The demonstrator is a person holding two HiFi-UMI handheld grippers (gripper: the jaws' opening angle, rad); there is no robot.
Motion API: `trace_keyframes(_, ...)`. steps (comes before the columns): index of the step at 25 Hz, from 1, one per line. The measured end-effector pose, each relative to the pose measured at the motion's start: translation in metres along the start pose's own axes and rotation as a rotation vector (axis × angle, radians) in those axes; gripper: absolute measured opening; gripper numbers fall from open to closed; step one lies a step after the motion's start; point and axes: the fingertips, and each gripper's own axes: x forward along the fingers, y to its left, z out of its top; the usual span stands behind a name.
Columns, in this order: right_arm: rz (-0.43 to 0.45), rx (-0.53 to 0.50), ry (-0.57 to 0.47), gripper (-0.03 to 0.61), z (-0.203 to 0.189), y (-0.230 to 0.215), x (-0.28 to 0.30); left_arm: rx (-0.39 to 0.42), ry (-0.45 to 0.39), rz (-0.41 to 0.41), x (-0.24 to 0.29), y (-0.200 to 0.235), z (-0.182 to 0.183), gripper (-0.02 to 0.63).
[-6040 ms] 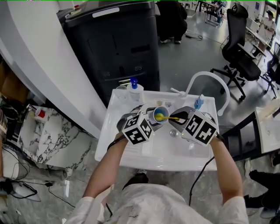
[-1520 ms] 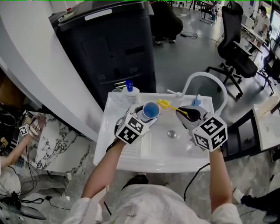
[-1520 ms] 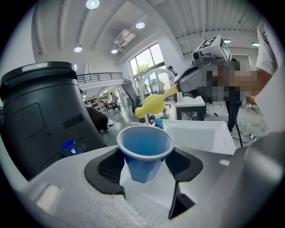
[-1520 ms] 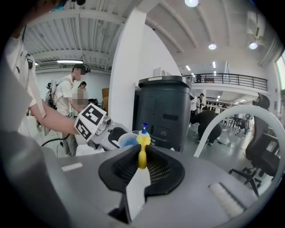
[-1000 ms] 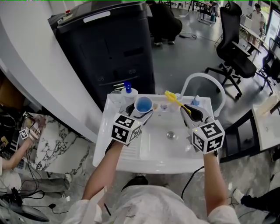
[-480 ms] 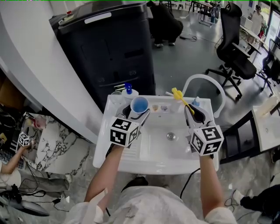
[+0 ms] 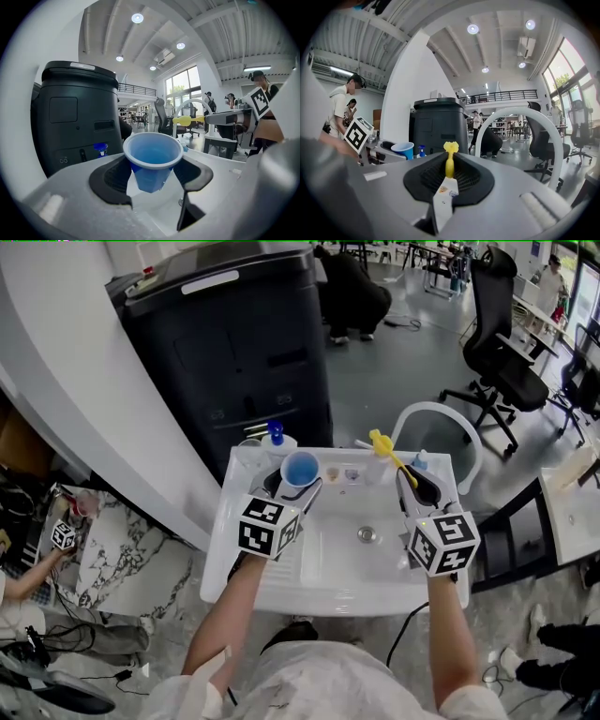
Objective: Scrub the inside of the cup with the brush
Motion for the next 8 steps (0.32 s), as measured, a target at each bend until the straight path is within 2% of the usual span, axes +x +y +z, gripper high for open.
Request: trace_keyframes(8, -0.007, -0.008, 0.000, 0.034, 0.0021, -0.0011, -0.0002, 0.002, 0.003, -0.008, 0.0014, -0.0037, -0.0001, 0.287)
